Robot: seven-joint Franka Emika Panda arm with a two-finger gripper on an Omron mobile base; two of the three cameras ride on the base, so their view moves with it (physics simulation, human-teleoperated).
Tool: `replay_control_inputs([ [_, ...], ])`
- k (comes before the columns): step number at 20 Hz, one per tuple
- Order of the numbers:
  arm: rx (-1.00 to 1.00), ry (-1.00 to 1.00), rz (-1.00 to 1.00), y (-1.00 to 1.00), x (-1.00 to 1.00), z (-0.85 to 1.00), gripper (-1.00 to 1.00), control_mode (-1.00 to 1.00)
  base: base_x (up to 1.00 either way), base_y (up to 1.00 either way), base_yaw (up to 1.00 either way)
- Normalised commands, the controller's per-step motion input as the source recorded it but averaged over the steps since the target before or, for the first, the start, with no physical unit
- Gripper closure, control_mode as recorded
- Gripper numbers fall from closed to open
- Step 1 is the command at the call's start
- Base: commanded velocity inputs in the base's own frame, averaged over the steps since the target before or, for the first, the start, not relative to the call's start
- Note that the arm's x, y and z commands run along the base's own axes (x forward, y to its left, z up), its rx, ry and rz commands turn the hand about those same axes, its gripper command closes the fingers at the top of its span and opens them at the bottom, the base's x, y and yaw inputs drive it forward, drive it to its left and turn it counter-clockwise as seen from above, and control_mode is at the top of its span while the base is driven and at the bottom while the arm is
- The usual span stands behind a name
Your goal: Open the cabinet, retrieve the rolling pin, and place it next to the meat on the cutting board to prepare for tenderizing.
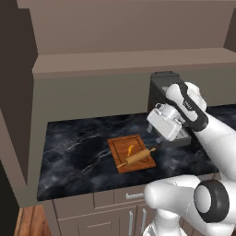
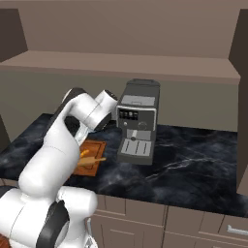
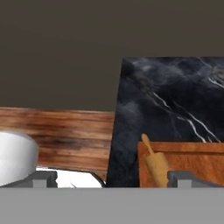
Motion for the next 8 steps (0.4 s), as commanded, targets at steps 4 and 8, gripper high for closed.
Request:
replay_control_inputs([
  [4,0.0,-0.02,-0.05,0.04,-0.7,0.19,-1.0,-1.0,0.0,0.0,0.0],
  [8,0.0,-0.08,-0.07,0.06,-0.8,0.12,-1.0,-1.0,0.0,0.0,0.0],
])
